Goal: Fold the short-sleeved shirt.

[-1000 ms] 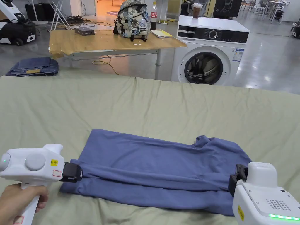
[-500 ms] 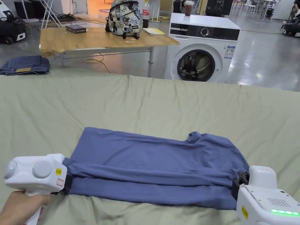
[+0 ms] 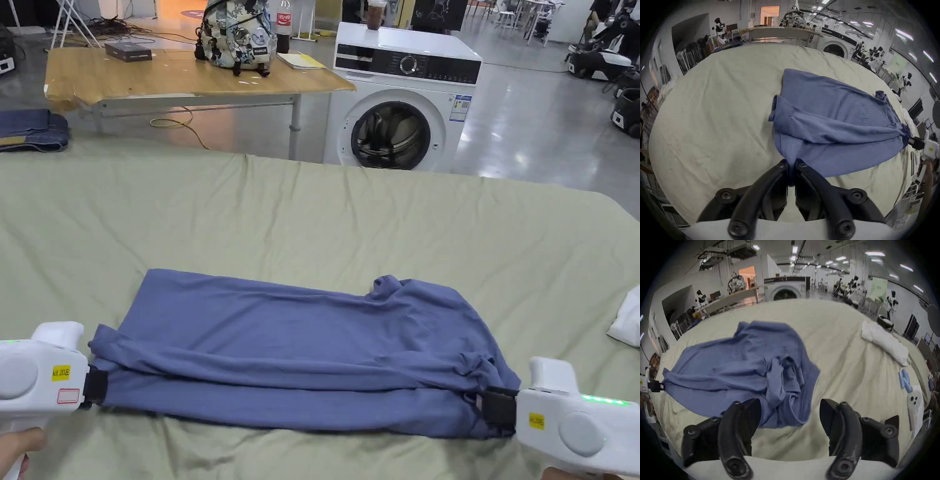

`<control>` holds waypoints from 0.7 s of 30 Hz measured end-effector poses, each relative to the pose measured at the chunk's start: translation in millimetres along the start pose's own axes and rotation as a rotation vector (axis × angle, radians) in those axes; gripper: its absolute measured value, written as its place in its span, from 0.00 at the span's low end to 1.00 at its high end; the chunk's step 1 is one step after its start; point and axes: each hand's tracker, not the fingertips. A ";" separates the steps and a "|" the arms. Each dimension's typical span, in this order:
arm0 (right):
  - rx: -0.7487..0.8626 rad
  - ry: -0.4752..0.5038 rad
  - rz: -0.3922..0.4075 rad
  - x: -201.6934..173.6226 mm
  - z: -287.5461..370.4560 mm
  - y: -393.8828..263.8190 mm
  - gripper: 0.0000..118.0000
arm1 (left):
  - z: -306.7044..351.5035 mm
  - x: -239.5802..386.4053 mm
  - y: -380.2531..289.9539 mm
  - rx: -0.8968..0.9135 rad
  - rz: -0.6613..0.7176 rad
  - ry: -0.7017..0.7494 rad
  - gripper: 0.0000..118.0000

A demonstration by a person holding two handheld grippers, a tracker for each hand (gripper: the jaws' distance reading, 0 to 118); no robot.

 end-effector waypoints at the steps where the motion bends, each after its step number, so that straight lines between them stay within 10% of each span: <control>1: -0.038 0.000 0.004 -0.6 -8.6 -1.5 0.65 | 3.4 3.7 -1.5 0.001 0.001 0.001 0.01; 9: -0.060 -0.048 0.086 -22.6 -27.5 -21.1 0.51 | 0.0 2.0 -8.2 -0.008 0.018 0.001 0.01; 12: -0.049 0.026 0.082 -32.4 -19.3 -22.2 0.06 | 0.1 3.9 -9.4 -0.008 0.005 0.008 0.01; 21: 0.006 -0.031 0.078 -32.6 25.1 -2.8 0.04 | 35.8 11.5 -5.5 0.055 0.005 -0.024 0.01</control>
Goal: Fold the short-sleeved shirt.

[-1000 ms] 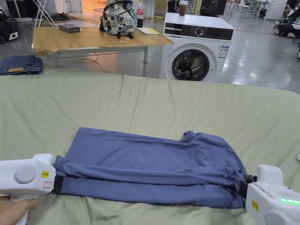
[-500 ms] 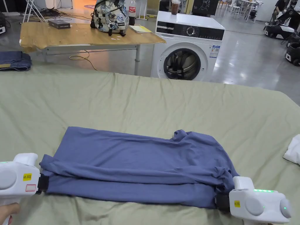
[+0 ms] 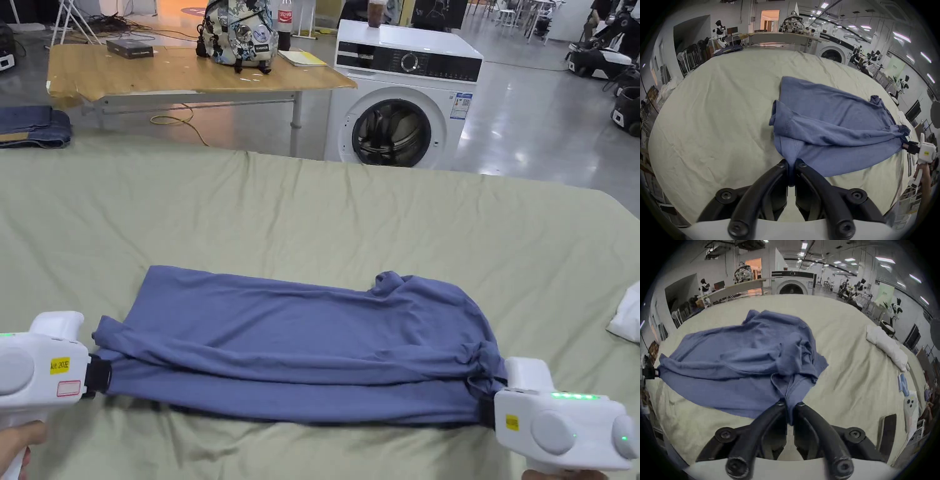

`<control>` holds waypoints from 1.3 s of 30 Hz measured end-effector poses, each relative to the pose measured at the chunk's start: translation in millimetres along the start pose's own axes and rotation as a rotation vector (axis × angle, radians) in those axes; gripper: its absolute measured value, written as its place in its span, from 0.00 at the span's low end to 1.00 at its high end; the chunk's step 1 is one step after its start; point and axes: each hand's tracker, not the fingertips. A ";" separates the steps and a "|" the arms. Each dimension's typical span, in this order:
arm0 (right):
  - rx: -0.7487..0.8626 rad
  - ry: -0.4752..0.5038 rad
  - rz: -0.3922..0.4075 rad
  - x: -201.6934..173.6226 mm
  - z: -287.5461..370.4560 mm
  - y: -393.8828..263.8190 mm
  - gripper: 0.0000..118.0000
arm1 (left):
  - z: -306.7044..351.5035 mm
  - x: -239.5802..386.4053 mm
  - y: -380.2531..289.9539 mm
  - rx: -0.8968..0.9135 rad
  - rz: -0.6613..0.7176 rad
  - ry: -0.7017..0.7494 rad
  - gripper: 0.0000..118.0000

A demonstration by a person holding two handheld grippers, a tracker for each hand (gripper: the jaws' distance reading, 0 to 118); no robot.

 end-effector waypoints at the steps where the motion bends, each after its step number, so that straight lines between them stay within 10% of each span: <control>1: 0.020 0.014 0.007 1.2 10.4 3.4 0.04 | 6.7 0.7 2.2 0.007 0.004 -0.002 0.01; 30: -0.101 -0.046 0.060 14.1 52.6 -136.5 0.05 | 24.4 -17.9 -135.1 -0.077 0.032 0.028 0.01; 32: -0.099 -0.045 0.047 13.3 57.3 -132.0 0.17 | 25.9 -19.6 -132.0 -0.078 0.024 0.021 0.01; 35: -0.091 -0.070 0.024 14.0 69.0 -119.4 0.67 | 33.9 -18.6 -123.3 -0.074 0.030 0.002 0.14; 39: 0.023 -0.086 0.013 2.7 95.2 -93.2 0.75 | 50.5 -9.4 -103.4 0.001 0.033 -0.003 0.59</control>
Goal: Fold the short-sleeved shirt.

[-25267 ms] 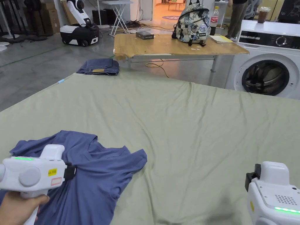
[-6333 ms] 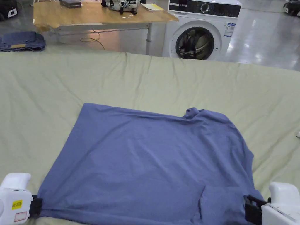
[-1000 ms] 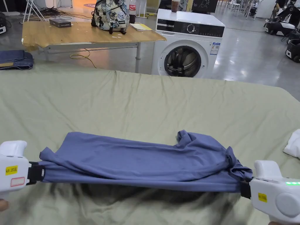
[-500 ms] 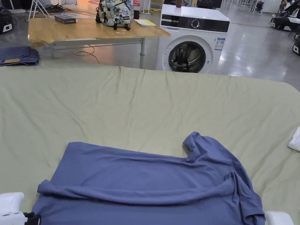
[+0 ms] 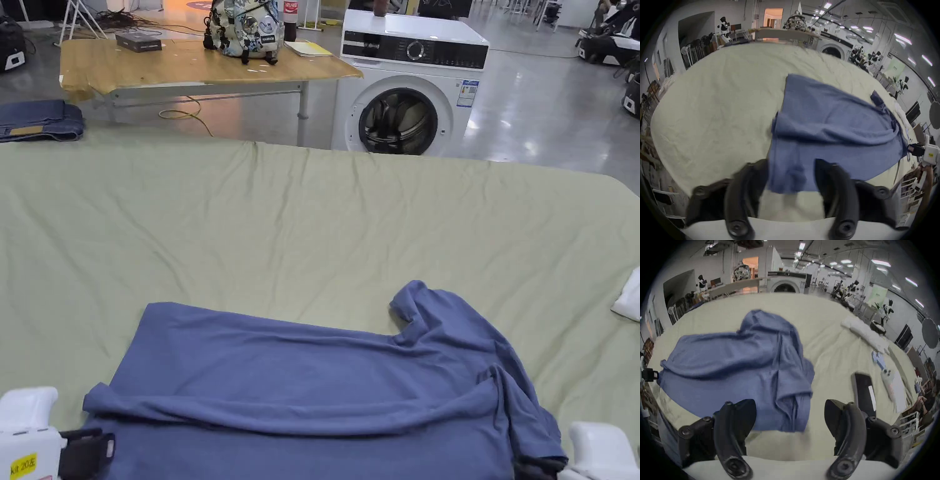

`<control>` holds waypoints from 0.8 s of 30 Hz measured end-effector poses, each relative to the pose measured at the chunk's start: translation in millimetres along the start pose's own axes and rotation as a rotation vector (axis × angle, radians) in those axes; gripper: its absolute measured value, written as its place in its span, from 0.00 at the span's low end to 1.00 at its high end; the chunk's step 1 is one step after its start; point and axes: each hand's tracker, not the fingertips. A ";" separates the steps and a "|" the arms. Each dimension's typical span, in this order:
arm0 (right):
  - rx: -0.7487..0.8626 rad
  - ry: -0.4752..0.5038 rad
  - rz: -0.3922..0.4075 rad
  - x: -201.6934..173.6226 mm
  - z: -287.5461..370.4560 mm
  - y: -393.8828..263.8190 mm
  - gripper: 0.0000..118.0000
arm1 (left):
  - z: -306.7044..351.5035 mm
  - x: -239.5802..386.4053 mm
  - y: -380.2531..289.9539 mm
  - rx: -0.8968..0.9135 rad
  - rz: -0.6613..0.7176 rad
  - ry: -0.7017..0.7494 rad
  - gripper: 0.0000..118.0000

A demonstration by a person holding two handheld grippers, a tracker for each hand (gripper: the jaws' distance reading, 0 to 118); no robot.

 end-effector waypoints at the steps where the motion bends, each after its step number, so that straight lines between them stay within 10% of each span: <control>1: 0.037 -0.001 0.003 -4.4 5.4 7.3 0.75 | 3.4 1.2 6.2 0.037 0.010 -0.019 0.61; 8: 0.345 0.038 -0.008 -49.0 25.4 44.9 0.73 | 26.8 35.9 40.3 0.307 -0.062 -0.030 0.61; 13: 0.467 0.068 -0.004 -87.7 30.0 60.2 0.11 | 30.1 59.0 51.5 0.425 -0.116 0.050 0.03; 15: 0.482 0.083 -0.006 -99.1 28.2 65.1 0.00 | 28.9 62.7 54.4 0.437 -0.127 0.045 0.00; 24: 0.461 0.119 -0.047 -119.4 11.7 72.5 0.00 | 0.5 53.4 106.0 0.392 -0.129 0.105 0.00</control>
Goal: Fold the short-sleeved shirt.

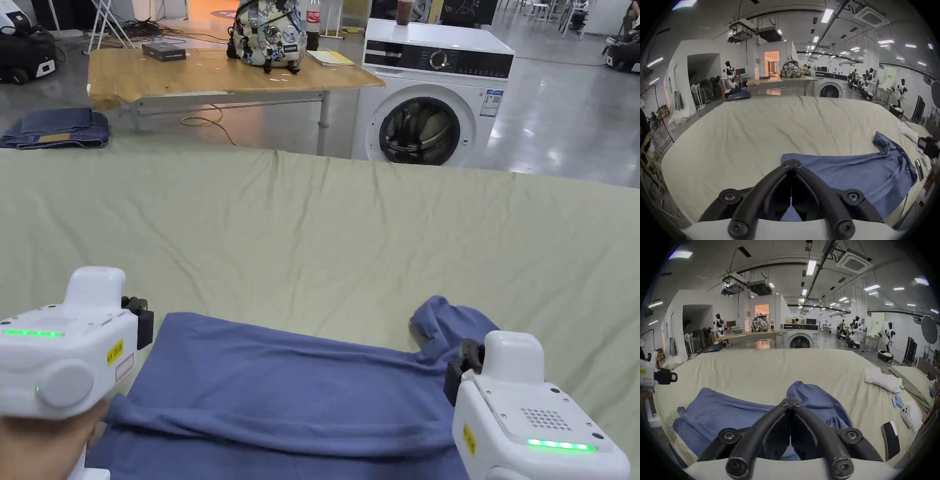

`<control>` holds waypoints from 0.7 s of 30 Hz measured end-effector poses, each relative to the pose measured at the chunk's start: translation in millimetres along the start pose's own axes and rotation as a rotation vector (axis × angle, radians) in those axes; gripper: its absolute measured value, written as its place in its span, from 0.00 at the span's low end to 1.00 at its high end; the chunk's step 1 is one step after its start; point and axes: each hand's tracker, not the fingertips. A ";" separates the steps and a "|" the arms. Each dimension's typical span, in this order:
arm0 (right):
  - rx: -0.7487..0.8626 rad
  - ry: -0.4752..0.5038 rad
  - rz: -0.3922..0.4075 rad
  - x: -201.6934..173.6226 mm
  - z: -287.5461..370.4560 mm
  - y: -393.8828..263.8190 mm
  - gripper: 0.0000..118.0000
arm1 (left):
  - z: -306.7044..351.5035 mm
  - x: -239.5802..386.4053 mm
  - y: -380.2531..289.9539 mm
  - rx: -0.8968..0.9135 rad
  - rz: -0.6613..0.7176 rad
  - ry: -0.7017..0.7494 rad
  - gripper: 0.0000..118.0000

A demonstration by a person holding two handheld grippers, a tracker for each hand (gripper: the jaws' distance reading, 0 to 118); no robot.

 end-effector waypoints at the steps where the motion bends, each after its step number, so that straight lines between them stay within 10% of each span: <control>1: -0.007 0.002 0.003 0.8 -1.7 -1.3 0.00 | -9.7 -3.7 6.6 -0.012 0.006 -0.013 0.00; 14: -0.118 -0.038 0.011 29.4 -26.6 -17.9 0.00 | -176.3 -35.7 50.7 -0.544 0.054 -0.195 0.02; 18: -0.146 -0.053 0.017 36.9 -32.4 -22.1 0.00 | -188.8 -25.4 48.4 -0.591 0.052 -0.141 0.73; 21: -0.164 -0.058 0.018 40.4 -35.4 -25.1 0.00 | -192.2 -20.4 46.8 -0.608 0.114 -0.148 0.76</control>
